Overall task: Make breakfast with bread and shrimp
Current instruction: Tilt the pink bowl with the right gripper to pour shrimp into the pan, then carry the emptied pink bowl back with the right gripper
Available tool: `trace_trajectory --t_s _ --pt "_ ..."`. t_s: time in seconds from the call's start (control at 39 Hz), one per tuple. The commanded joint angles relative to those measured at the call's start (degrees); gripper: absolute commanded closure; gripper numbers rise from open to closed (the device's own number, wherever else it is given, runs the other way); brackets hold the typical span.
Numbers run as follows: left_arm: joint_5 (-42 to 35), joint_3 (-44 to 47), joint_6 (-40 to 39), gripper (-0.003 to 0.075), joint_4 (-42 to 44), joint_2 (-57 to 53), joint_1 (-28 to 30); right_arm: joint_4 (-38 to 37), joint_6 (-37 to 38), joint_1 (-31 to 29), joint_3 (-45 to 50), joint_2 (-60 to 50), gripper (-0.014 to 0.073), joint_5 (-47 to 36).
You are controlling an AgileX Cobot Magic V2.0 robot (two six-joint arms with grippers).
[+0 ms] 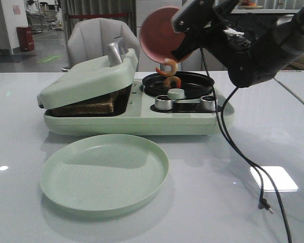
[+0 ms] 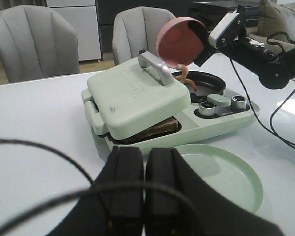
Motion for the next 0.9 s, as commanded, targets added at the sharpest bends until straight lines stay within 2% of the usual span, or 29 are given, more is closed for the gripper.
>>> trace_trajectory --t_s 0.0,0.13,0.23,0.31,0.41,0.49,0.74,0.87 --pt "-4.3 -1.4 -0.6 0.0609 -1.1 0.7 0.0 -1.7 -2.5 -0.1 -1.3 -4.1 0.0454 -9.9" --pt "-4.3 -1.4 -0.6 0.0609 -1.1 0.7 0.0 -1.3 -0.5 -0.1 -1.3 -4.1 0.0454 -9.2" --pt "-4.3 -1.4 -0.6 0.0609 -1.1 0.7 0.0 1.6 8.6 -0.1 -1.4 -4.1 0.0454 -7.6" --pt "-4.3 -1.4 -0.6 0.0609 -1.1 0.7 0.0 5.2 17.5 -0.1 -1.6 -4.8 0.0454 -3.4" --pt "-4.3 -1.4 -0.6 0.0609 -1.1 0.7 0.0 9.1 26.5 -0.1 -2.7 -7.0 0.0454 9.2" --pt "-4.3 -1.4 -0.6 0.0609 -1.1 0.7 0.0 10.1 29.6 -0.3 -3.7 -9.2 0.0454 19.2" --pt "-4.3 -1.4 -0.6 0.0609 -1.1 0.7 0.0 15.9 30.2 -0.4 -4.3 -18.5 0.0454 46.2" --pt "-4.3 -1.4 -0.6 0.0609 -1.1 0.7 0.0 18.0 30.2 -0.7 -4.3 -23.4 0.0454 55.5"
